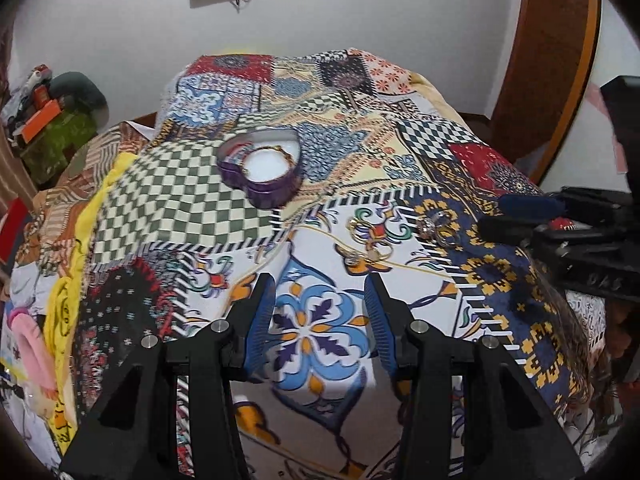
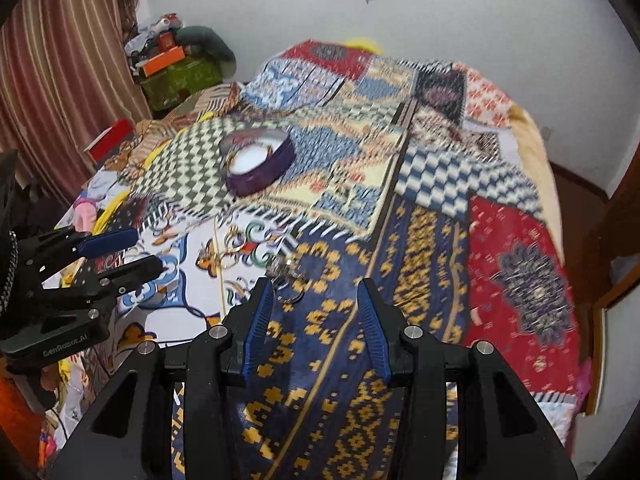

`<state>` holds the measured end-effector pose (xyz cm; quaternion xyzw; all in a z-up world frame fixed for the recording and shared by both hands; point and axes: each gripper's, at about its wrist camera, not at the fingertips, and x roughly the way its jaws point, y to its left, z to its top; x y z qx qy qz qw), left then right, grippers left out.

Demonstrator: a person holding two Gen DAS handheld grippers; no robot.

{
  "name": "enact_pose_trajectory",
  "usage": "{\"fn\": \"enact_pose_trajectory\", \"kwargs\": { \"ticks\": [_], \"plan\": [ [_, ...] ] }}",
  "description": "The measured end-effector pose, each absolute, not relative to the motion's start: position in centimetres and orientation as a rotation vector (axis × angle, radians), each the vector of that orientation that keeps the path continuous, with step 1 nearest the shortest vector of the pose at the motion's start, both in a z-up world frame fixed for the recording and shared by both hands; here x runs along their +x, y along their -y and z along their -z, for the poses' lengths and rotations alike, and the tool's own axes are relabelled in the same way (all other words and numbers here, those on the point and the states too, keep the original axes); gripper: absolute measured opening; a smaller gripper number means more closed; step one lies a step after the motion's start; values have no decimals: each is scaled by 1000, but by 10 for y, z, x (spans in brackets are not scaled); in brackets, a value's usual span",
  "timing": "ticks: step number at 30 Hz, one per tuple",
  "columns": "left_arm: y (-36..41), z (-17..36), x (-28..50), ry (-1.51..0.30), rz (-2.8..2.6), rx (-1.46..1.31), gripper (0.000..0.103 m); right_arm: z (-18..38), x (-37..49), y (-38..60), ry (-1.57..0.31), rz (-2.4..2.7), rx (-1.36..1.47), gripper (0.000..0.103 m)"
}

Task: Organize jewelry
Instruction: 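Move the right gripper over the silver rings on the quilt, then close the right gripper on a silver ring and lift it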

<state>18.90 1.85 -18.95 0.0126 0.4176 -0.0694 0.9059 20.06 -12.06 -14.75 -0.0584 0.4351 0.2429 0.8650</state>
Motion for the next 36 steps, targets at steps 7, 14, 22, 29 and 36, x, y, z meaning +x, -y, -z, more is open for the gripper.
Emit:
{"fn": "enact_pose_trajectory", "kwargs": {
  "ticks": [7, 14, 22, 29, 36],
  "plan": [
    [-22, 205, 202, -898, 166, -38, 45, 165, 204, 109, -947, -548, -144, 40],
    [-18, 208, 204, -875, 186, -28, 45, 171, 207, 104, -941, -584, -144, 39],
    [-12, 209, 208, -849, 203, 11, 28, 173, 206, 97, -919, -596, -172, 20],
    [-5, 210, 212, -835, 204, 38, 19, 171, 206, 104, -918, -605, -137, 20],
    [-2, 211, 219, -836, 216, 20, 8, 167, 203, 111, -910, -593, -125, 20]
  ]
}}
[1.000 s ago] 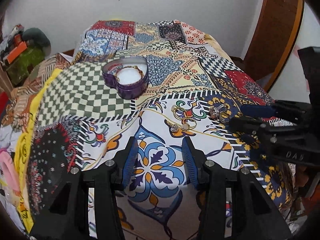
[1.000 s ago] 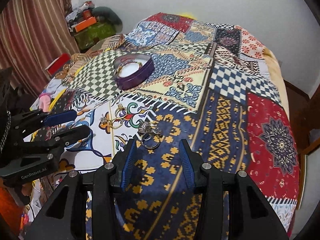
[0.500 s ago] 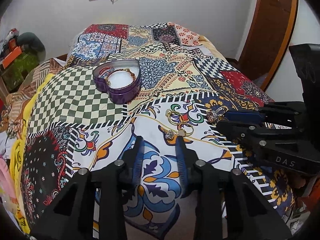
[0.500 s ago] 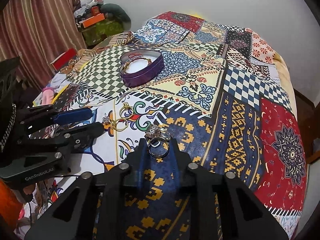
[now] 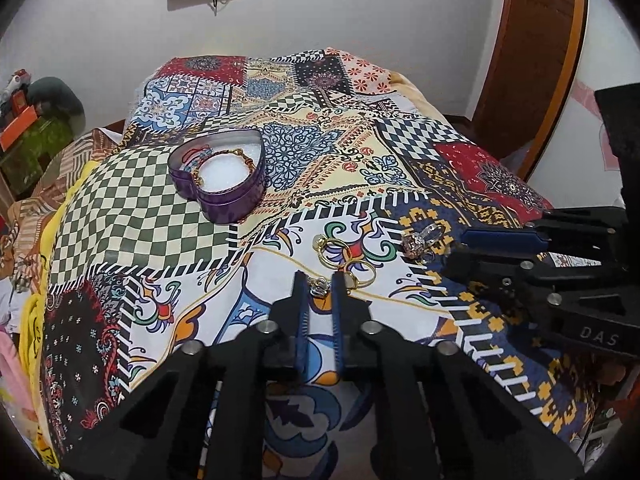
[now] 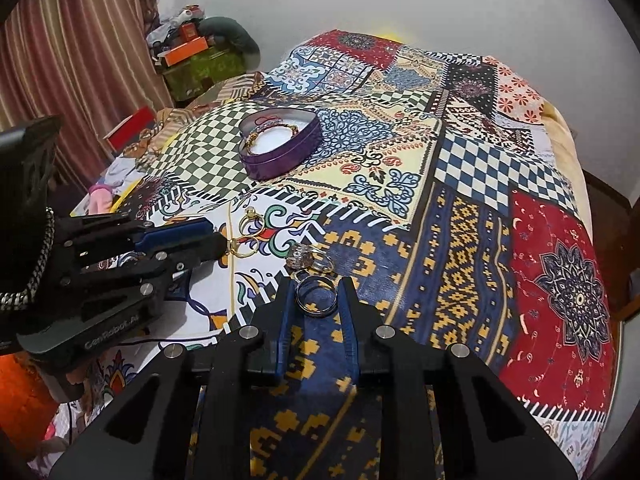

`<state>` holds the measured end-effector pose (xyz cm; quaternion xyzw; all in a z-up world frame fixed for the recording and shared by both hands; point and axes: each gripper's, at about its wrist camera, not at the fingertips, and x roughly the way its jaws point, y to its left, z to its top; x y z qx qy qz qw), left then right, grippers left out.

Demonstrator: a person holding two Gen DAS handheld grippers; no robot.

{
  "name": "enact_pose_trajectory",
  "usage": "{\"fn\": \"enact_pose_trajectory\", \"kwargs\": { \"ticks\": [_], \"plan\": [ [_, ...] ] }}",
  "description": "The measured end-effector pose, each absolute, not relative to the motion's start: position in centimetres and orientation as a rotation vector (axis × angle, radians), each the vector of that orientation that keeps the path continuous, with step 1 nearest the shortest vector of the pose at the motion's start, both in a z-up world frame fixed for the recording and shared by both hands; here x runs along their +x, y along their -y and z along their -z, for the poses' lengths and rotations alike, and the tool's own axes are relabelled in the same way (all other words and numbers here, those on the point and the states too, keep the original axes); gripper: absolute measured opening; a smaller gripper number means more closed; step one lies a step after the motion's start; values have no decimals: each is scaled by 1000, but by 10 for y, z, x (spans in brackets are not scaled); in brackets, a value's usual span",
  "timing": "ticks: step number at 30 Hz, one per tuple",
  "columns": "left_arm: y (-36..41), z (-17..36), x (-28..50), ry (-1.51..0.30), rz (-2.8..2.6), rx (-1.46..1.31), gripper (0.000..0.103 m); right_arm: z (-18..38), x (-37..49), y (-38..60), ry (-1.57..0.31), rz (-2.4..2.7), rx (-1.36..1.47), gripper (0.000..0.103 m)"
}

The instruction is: Organize jewelry

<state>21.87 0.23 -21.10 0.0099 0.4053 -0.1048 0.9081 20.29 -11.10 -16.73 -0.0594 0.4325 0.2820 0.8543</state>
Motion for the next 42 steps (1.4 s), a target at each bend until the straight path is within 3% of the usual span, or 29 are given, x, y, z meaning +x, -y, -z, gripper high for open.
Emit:
{"fn": "enact_pose_trajectory", "kwargs": {
  "ticks": [26, 42],
  "plan": [
    [-38, 141, 198, -686, 132, -37, 8, 97, 196, 105, -751, -575, -82, 20],
    [-69, 115, 224, -616, 82, -41, 8, 54, 213, 74, -638, -601, -81, 20]
  ]
}}
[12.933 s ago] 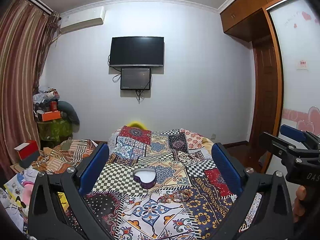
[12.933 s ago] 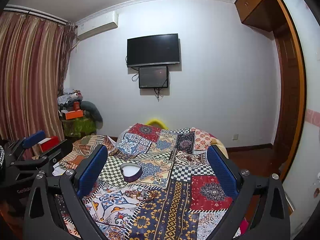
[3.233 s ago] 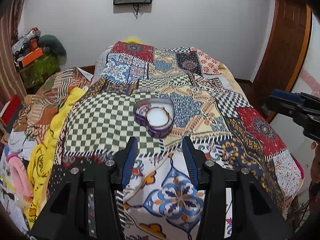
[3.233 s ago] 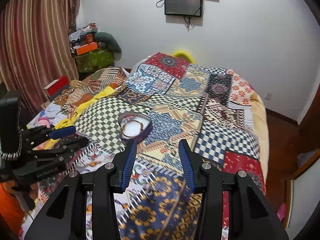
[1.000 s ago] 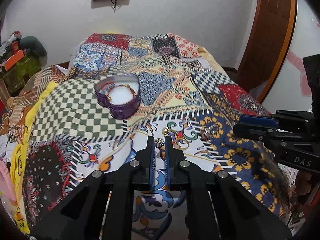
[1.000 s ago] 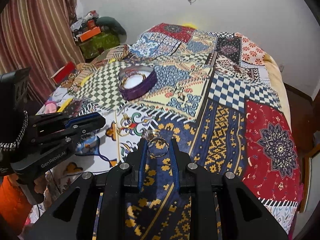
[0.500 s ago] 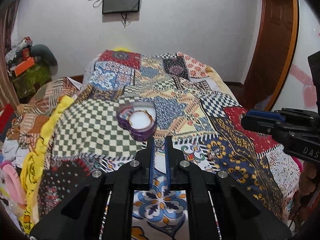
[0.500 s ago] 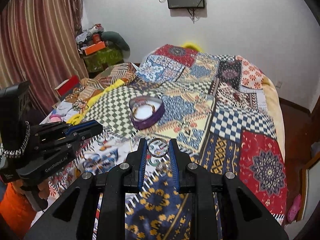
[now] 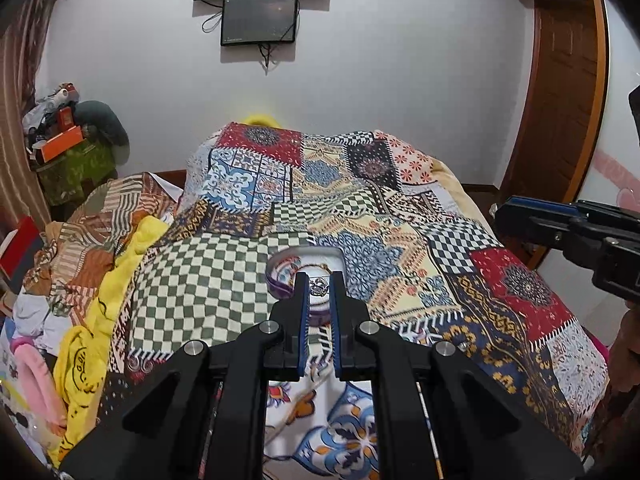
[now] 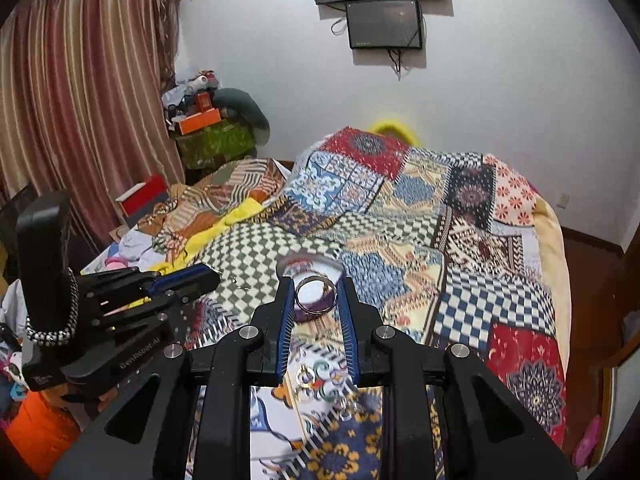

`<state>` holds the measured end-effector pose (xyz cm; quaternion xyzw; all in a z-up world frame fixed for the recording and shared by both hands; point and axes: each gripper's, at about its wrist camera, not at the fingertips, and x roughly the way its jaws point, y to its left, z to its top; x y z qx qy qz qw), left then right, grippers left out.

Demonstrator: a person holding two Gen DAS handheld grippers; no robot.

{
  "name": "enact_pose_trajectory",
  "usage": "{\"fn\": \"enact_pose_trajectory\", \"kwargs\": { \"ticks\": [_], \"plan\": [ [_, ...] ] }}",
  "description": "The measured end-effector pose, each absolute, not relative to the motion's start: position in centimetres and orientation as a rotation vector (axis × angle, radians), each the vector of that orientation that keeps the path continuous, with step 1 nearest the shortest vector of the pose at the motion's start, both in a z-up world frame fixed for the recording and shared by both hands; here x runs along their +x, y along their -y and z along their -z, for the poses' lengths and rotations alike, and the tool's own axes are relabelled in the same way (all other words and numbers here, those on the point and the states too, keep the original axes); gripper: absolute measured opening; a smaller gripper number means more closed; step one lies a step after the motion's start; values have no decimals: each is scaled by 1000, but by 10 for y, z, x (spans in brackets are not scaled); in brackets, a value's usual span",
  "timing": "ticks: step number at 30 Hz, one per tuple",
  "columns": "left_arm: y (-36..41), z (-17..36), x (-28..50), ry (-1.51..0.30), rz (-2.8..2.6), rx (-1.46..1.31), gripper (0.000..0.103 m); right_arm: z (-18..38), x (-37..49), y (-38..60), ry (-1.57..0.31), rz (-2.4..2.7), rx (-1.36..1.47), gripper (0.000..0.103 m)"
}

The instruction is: Organize jewelry

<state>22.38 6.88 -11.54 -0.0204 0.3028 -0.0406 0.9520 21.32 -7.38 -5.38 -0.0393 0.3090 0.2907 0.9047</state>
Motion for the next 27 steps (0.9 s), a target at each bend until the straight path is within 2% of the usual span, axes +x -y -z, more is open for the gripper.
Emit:
{"fn": "enact_pose_trajectory", "kwargs": {
  "ticks": [16, 27],
  "plan": [
    [-92, 118, 268, -614, 57, -70, 8, 70, 256, 32, -666, -592, -119, 20],
    [-101, 160, 306, -732, 78, -112, 8, 106, 299, 9, -792, -592, -199, 20]
  ]
}}
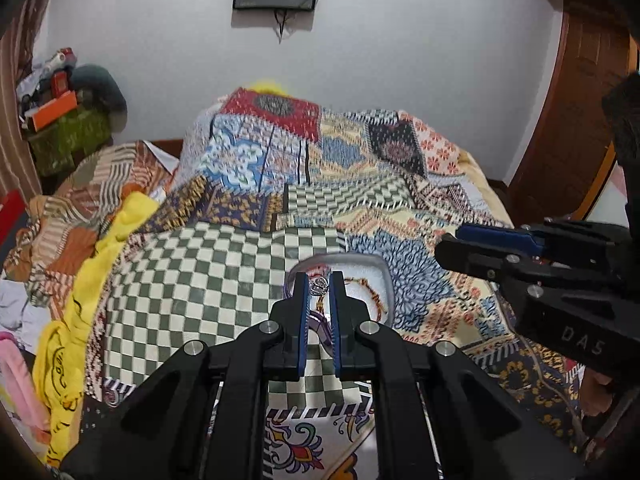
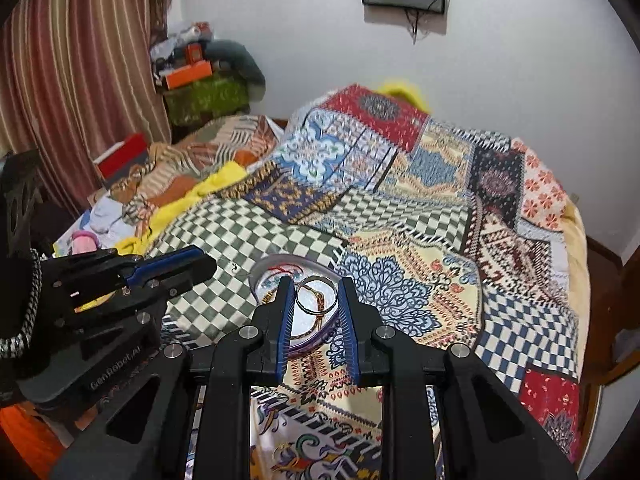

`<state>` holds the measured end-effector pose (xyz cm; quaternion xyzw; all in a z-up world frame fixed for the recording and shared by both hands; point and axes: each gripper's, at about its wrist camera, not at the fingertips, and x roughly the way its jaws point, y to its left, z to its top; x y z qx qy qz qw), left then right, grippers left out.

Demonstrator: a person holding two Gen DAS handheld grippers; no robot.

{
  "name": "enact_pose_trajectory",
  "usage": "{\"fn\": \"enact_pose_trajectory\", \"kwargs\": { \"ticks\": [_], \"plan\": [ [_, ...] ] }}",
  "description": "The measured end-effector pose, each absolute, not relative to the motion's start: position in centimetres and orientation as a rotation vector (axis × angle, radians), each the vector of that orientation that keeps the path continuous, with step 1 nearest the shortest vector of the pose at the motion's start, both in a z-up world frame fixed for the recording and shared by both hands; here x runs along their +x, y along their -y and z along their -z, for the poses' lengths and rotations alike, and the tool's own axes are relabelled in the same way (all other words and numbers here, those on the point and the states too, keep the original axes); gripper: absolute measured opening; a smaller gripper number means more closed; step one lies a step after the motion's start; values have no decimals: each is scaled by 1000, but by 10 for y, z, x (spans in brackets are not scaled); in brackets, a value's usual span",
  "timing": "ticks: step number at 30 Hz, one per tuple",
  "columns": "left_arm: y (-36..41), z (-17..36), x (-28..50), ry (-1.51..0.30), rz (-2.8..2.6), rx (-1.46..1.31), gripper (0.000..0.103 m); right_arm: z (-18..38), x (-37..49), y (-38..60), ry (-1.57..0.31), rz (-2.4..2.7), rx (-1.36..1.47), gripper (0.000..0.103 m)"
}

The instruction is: Organize jewelry

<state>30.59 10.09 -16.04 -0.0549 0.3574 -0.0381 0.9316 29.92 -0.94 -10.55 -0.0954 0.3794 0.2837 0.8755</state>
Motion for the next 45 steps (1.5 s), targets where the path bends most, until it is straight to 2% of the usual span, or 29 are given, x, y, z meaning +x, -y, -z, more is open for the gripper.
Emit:
{"fn": "enact_pose_trajectory", "kwargs": {
  "ticks": [20, 36, 38, 43, 45],
  "plan": [
    [-84, 199, 341, -832, 146, -70, 8, 151, 352, -11, -1041, -683, -157, 20],
    [-90, 186, 326, -831, 110, -79, 10, 144, 348, -3, -1068, -671, -131, 20],
    [-90, 181, 321, -828, 105, -75, 12, 137, 342, 0, -1051, -662, -134, 21],
    [-87, 161, 302, -791, 92, -66, 31, 116, 322, 10, -987, -642, -154, 21],
    [-85, 150, 292, -769, 85, -56, 32, 108, 312, 15, -960, -631, -161, 21]
  ]
}}
